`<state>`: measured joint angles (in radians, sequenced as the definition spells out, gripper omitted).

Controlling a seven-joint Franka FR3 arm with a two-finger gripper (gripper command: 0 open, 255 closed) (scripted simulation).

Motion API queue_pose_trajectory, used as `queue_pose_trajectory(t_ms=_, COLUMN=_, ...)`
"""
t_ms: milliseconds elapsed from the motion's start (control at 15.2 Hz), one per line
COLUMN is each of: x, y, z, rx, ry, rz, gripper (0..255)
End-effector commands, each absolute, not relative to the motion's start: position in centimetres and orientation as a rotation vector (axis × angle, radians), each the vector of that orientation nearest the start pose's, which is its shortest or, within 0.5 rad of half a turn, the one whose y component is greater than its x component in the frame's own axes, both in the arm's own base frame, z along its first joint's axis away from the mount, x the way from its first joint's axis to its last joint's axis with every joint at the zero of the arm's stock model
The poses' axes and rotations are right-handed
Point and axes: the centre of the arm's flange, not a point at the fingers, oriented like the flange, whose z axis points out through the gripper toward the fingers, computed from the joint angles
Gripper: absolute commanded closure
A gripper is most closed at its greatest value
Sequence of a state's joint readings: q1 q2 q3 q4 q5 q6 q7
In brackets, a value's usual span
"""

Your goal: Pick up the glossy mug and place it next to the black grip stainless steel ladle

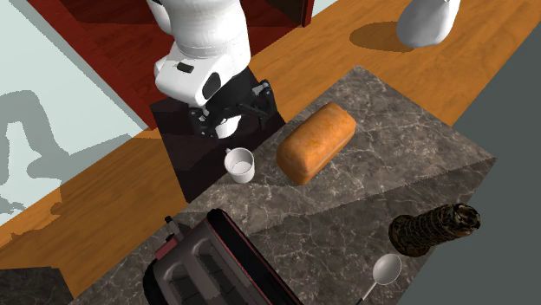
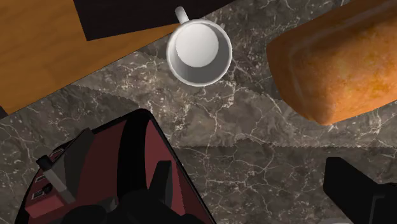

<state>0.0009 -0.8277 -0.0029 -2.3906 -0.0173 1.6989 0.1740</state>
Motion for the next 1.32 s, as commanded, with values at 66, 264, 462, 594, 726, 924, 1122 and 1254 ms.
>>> queue_pose_trajectory(t_ms=66, x=30.8, y=0.0, z=58.6, rx=-3.13, ry=0.275, rz=-0.206, gripper=0)
queue_pose_trajectory(t_ms=264, x=30.6, y=0.8, z=54.8, rx=-3.144, ry=0.282, rz=-0.181, gripper=0)
queue_pose_trajectory(t_ms=462, x=30.4, y=1.5, z=50.9, rx=-3.158, ry=0.288, rz=-0.155, gripper=0)
queue_pose_trajectory(t_ms=594, x=30.2, y=1.9, z=48.3, rx=-3.167, ry=0.293, rz=-0.137, gripper=0)
queue_pose_trajectory(t_ms=726, x=29.9, y=2.3, z=45.7, rx=-3.176, ry=0.297, rz=-0.12, gripper=0)
queue_pose_trajectory(t_ms=924, x=29.5, y=2.9, z=41.9, rx=-3.189, ry=0.304, rz=-0.093, gripper=0)
queue_pose_trajectory(t_ms=1122, x=29.2, y=3.4, z=39.0, rx=-3.198, ry=0.309, rz=-0.073, gripper=0)
queue_pose_trajectory(t_ms=1254, x=29.2, y=3.3, z=37.9, rx=-3.198, ry=0.309, rz=-0.073, gripper=0)
